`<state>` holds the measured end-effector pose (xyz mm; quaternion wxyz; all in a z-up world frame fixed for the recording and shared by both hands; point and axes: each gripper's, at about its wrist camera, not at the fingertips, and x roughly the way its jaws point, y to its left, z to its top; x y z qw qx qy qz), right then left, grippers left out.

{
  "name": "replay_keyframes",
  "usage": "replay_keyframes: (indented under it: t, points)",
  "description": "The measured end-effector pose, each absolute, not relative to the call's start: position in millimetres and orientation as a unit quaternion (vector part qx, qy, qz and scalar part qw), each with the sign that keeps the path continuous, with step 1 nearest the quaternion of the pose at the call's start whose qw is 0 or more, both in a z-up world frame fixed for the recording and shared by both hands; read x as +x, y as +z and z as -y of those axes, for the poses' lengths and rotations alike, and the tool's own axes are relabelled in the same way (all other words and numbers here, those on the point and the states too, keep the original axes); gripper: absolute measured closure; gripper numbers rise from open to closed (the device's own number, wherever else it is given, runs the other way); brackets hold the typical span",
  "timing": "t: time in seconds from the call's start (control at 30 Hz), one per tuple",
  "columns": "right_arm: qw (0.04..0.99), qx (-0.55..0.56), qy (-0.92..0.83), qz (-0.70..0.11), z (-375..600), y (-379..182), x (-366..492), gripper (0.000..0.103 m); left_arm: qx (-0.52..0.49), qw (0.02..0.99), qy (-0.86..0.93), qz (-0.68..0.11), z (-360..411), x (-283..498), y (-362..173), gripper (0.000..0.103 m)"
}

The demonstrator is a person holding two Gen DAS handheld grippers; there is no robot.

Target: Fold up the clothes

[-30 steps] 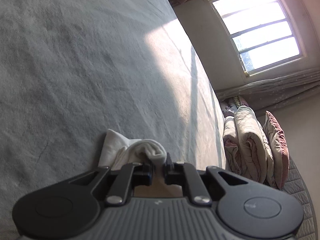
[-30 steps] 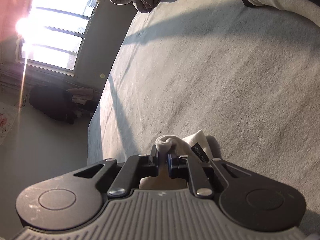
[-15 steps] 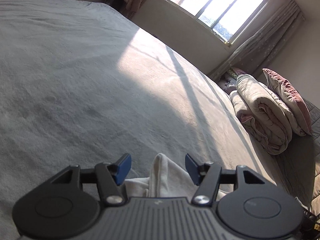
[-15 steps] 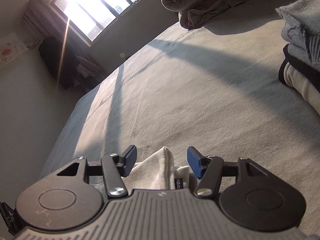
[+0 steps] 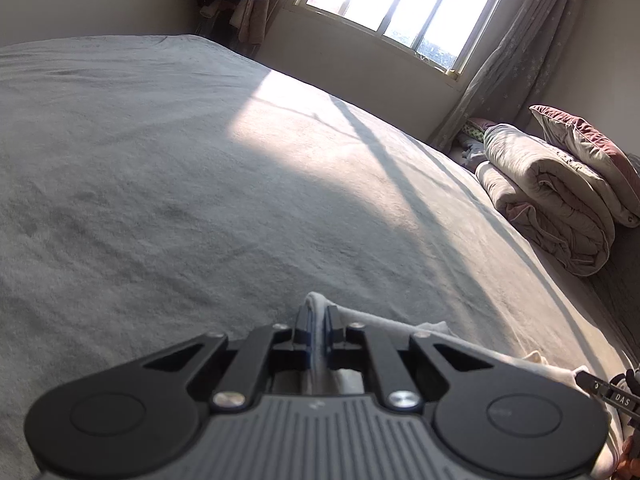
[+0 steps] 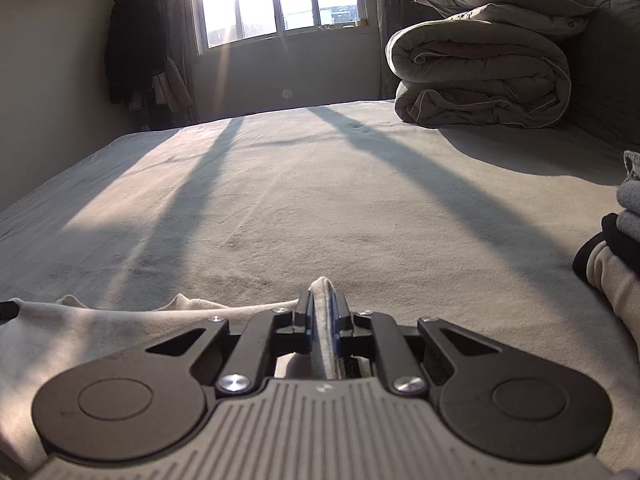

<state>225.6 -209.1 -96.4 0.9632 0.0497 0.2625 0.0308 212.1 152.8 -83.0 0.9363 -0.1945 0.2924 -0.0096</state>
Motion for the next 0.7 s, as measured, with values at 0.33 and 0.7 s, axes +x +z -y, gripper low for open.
replay_keyframes:
  t: [0.33,0.7]
  points:
    - [0.969,0.024,0.023,-0.244,203,-77,199,0.054,-0.171,0.952,-0.017,-0.255,-146,192,-34,0.082]
    - [0.952,-0.026,0.068,-0.297,181,-92,206,0.058,-0.178,0.941,-0.028,-0.288,-144,185,-73,0.097]
